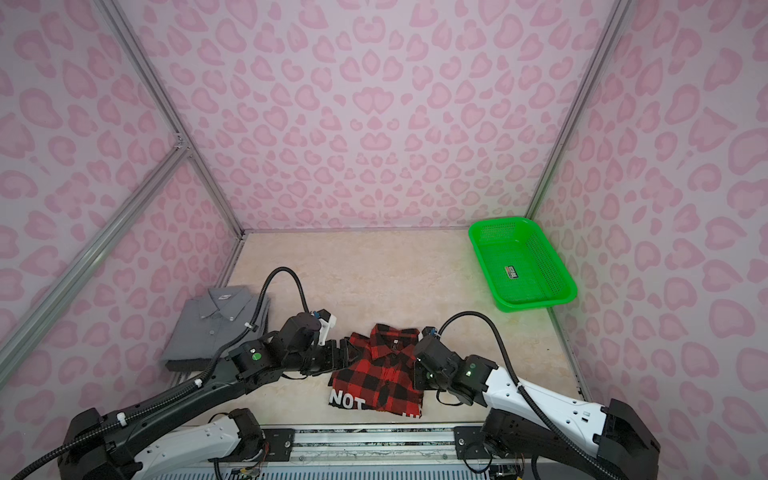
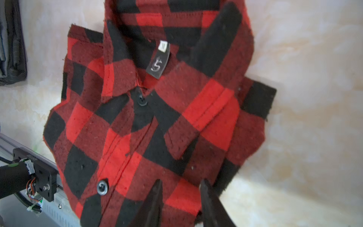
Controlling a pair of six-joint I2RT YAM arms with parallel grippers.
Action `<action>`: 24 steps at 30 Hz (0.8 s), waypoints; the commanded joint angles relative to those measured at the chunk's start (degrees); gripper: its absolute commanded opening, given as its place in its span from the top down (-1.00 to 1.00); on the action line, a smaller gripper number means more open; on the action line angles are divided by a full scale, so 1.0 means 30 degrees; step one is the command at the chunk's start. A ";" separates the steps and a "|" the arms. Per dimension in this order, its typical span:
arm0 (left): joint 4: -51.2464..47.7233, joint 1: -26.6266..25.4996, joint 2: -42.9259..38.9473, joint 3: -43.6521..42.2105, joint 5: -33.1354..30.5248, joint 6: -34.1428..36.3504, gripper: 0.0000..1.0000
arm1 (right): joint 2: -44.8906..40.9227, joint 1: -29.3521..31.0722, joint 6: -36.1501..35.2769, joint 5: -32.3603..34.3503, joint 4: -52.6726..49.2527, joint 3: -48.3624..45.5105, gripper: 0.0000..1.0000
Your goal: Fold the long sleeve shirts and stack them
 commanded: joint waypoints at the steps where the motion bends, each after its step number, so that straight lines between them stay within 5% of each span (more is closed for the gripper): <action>1: 0.0595 -0.0937 0.0299 0.0158 -0.0825 -0.1208 -0.73 | 0.1046 -0.0498 -0.1454 0.0246 0.1468 0.0072 0.35; 6: 0.2093 -0.2482 0.1313 -0.1123 -0.1277 -0.2205 -0.73 | 0.2039 -0.1955 -0.2249 0.0974 -0.1211 0.1065 0.23; 12: 0.2766 -0.3303 0.3284 -0.1577 -0.1755 -0.2524 -0.73 | -0.0383 -0.2370 -0.2504 0.0870 0.0240 0.0013 0.05; 24: 0.3882 -0.3534 0.5234 -0.3377 -0.1876 -0.3141 -0.73 | 0.1839 -0.3918 -0.4846 -0.1877 0.4057 -0.0484 0.33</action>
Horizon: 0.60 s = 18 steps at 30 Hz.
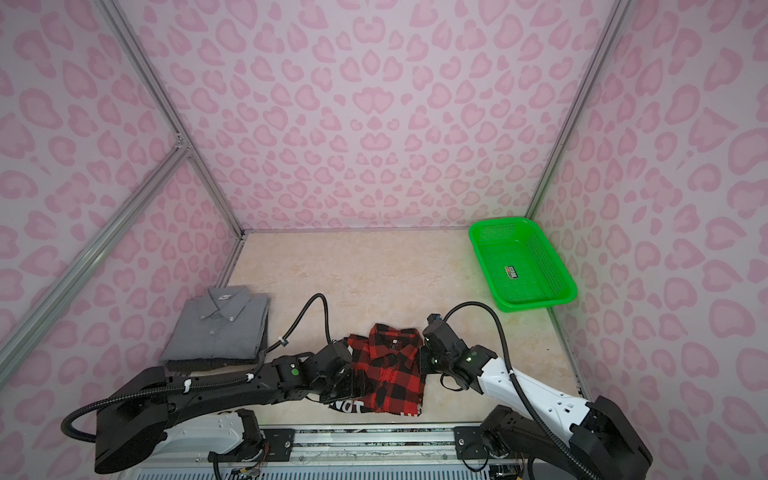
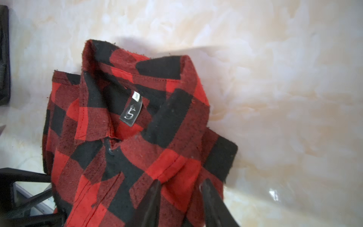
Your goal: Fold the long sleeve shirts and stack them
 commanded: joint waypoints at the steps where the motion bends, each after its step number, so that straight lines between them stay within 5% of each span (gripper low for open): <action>1: 0.0143 -0.0094 0.0459 -0.0406 -0.0387 -0.0205 -0.73 | 0.0846 -0.0035 -0.1086 -0.0819 0.1490 0.0163 0.36; 9: 0.0396 -0.0273 0.1213 -0.0512 -0.0480 -0.0179 -0.73 | 0.3238 -0.0210 -0.1540 -0.0742 0.0535 0.0569 0.44; 18: 0.0594 -0.0337 0.0971 -0.1231 -0.0711 -0.0458 -0.73 | -0.1353 -0.0300 0.0241 -0.1253 -0.0269 -0.0952 0.16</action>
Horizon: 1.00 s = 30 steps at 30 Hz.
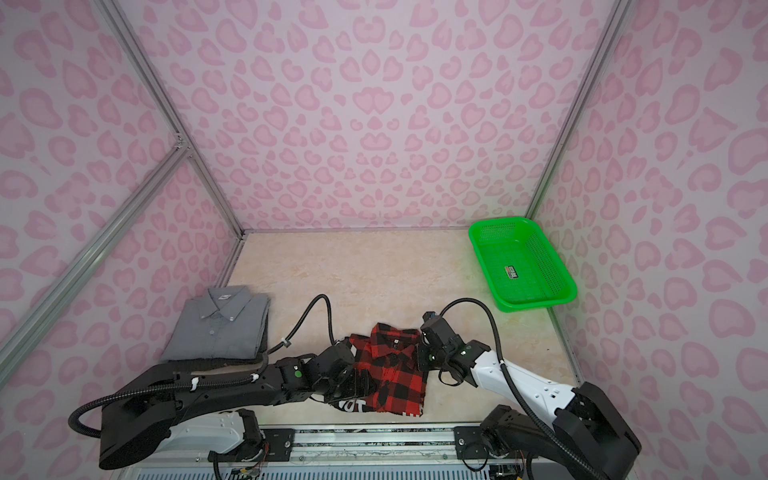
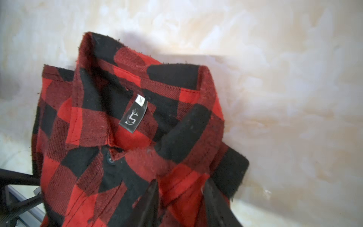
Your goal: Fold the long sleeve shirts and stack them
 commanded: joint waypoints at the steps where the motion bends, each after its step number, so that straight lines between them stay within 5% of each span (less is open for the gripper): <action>1: -0.1151 -0.0033 0.0287 -0.0717 -0.0699 -0.0102 -0.73 | -0.2214 0.0228 0.1451 -0.0882 -0.0506 -0.0832 0.18; 8: -0.1161 -0.0065 0.0949 -0.0259 -0.0470 0.0066 -0.72 | -0.5560 0.3703 0.6912 -0.2228 0.2766 -0.1678 0.36; 12: -0.1375 -0.0045 0.0435 -0.0447 -0.0699 -0.0115 -0.72 | -0.6033 0.7418 1.0738 -0.0238 0.5245 -0.3970 0.45; 16: -0.1589 -0.0056 0.0143 -0.0626 -0.0873 -0.0208 -0.72 | -0.6278 1.0294 1.1960 0.2788 0.4995 -0.4508 0.48; 20: -0.1387 -0.0044 0.0371 -0.0756 -0.0734 -0.0268 -0.72 | -0.4489 1.0169 1.2938 0.3433 0.6335 -0.6304 0.51; 23: -0.1484 -0.0067 0.0214 -0.0882 -0.0762 -0.0296 -0.72 | -0.3756 0.8281 1.2476 0.3254 0.5500 -0.6923 0.55; 30: -0.1771 -0.0037 -0.0650 -0.1403 -0.0977 -0.0184 -0.73 | -0.5368 0.5998 1.0828 0.2404 0.2648 -0.6673 0.43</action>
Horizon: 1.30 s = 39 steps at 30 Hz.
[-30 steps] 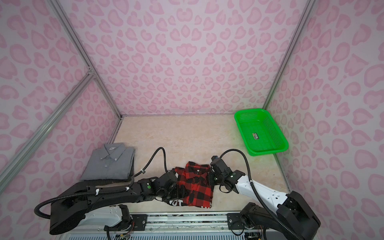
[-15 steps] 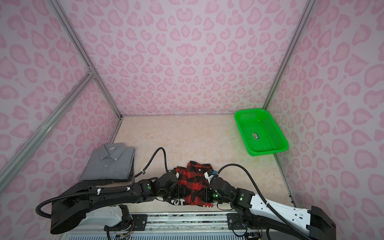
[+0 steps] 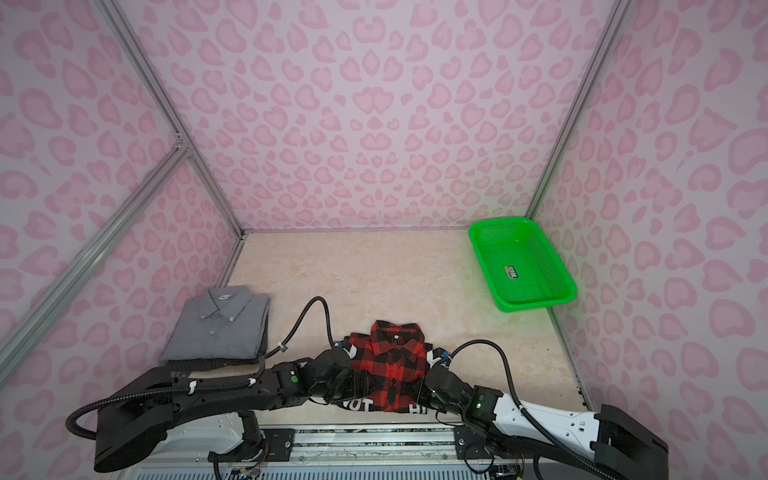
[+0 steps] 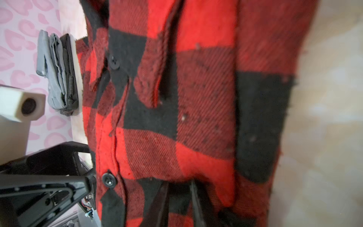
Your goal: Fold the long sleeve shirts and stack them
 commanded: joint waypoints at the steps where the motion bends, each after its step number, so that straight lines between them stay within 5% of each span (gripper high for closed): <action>1: -0.3881 0.0084 -0.0138 -0.0119 -0.0913 0.0299 -0.73 | -0.1201 -0.0089 -0.1625 0.0633 -0.4539 0.1190 0.36; 6: -0.6217 0.1208 -0.2625 0.1694 -0.1382 0.2160 -0.87 | -0.4131 -0.0822 -0.4245 0.2232 -1.0423 0.5062 -0.19; 11: -0.9394 0.3051 -0.4388 0.4020 -0.1676 0.4845 -0.96 | -0.3432 -0.4779 -0.6468 -0.1014 -1.1522 0.5609 -0.42; 14: -1.0810 0.4576 -0.4972 0.4352 -0.1557 0.6065 -0.96 | -0.2699 -0.4697 -0.6434 -0.1332 -1.1162 0.5479 -0.52; 21: -1.0122 0.6779 -0.4031 0.2071 -0.0530 0.7994 -0.96 | -0.1375 -0.3070 -0.5666 -0.1508 -0.7693 0.3840 -0.56; 39: -0.0421 0.5708 -0.1641 -0.1845 0.4038 0.6695 -1.00 | 0.2465 -0.2450 -0.6099 -0.1684 -0.1947 0.2248 -0.33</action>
